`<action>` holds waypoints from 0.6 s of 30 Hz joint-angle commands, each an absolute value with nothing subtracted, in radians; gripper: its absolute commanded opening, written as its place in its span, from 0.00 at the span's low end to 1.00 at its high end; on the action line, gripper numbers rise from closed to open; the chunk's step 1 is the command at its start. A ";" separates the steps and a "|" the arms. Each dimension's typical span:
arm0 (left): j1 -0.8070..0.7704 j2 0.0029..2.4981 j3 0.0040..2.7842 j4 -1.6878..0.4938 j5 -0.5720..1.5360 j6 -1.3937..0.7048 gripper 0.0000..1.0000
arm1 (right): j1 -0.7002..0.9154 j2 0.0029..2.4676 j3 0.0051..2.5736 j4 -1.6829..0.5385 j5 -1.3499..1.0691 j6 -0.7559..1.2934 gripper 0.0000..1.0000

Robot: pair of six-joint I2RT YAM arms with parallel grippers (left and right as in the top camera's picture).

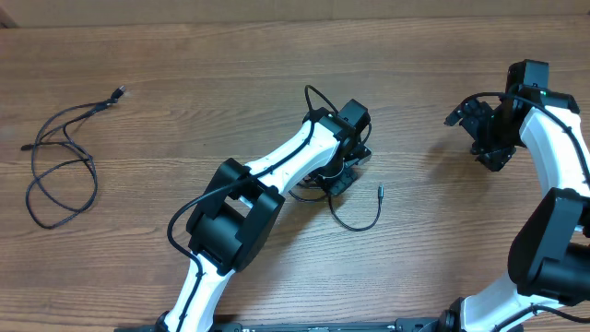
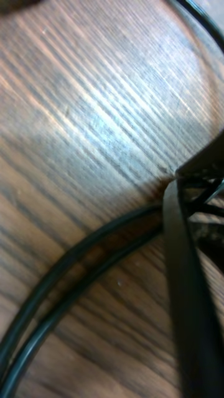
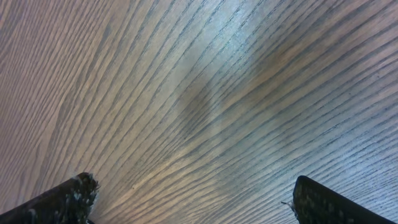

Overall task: Untangle cables
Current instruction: 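Lift the grasped black cable and carry it to the upper left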

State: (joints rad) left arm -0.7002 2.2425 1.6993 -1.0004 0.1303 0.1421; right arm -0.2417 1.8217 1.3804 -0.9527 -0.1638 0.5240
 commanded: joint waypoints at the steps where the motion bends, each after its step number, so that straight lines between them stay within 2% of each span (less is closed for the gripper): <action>1: -0.710 2.272 1.658 -0.993 -0.015 0.111 0.11 | -0.244 1.824 1.406 -0.947 -0.150 0.530 1.00; 3: -0.714 2.272 1.658 -0.982 -0.111 0.103 0.06 | -0.244 1.824 1.406 -0.947 -0.150 0.530 1.00; 6: -0.715 2.272 1.658 -0.971 -0.111 0.097 0.04 | -0.244 1.824 1.406 -0.947 -0.150 0.530 1.00; 13: -0.714 2.255 1.684 -0.971 -0.111 0.042 0.04 | -0.244 1.824 1.406 -0.947 -0.150 0.530 1.00; 18: -0.705 2.157 1.719 -0.971 -0.112 0.028 0.04 | -0.244 1.824 1.406 -0.947 -0.150 0.530 1.00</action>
State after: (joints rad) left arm -0.7185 2.2337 1.6970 -0.9714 -0.0845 0.0624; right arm -0.2417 1.8217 1.3804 -0.9527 -0.1642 0.5240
